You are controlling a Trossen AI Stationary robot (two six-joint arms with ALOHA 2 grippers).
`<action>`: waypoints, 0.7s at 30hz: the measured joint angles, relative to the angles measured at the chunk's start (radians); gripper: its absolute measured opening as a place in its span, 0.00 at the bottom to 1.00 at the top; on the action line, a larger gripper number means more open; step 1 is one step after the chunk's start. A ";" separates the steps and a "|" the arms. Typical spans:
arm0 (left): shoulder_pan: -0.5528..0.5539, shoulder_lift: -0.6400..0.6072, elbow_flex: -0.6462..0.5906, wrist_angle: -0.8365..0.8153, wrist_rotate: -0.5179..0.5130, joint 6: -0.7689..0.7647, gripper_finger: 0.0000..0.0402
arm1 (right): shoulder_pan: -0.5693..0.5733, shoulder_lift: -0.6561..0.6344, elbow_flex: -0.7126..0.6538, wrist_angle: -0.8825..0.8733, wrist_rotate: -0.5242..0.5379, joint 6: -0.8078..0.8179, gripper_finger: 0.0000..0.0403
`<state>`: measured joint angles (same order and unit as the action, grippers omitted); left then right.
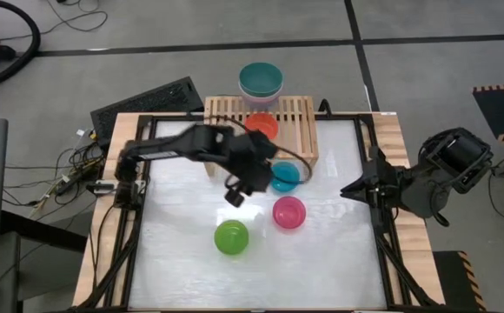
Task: Place and stack bowls onto a shelf
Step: Stack the pink bowl on top of the orange bowl on the shelf
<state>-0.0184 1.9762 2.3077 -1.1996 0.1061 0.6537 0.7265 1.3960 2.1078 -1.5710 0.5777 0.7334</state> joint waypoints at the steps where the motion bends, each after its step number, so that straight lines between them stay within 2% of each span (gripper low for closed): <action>1: -0.008 0.024 0.000 0.015 0.005 0.013 0.37 | 0.000 0.000 0.000 0.000 0.000 0.000 0.17; 7: -0.052 0.159 0.000 0.031 -0.022 0.090 0.37 | 0.000 0.000 0.000 0.000 0.000 0.026 0.17; 12: -0.076 0.265 0.000 0.052 0.015 0.107 0.37 | 0.000 0.008 0.000 0.000 0.003 0.026 0.17; 21: -0.130 0.388 0.000 0.077 0.026 0.139 0.37 | 0.000 0.062 0.000 0.000 0.002 0.020 0.17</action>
<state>-0.1480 2.3643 2.3074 -1.1227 0.1325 0.7930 0.7261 1.4578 2.1078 -1.5707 0.5800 0.7535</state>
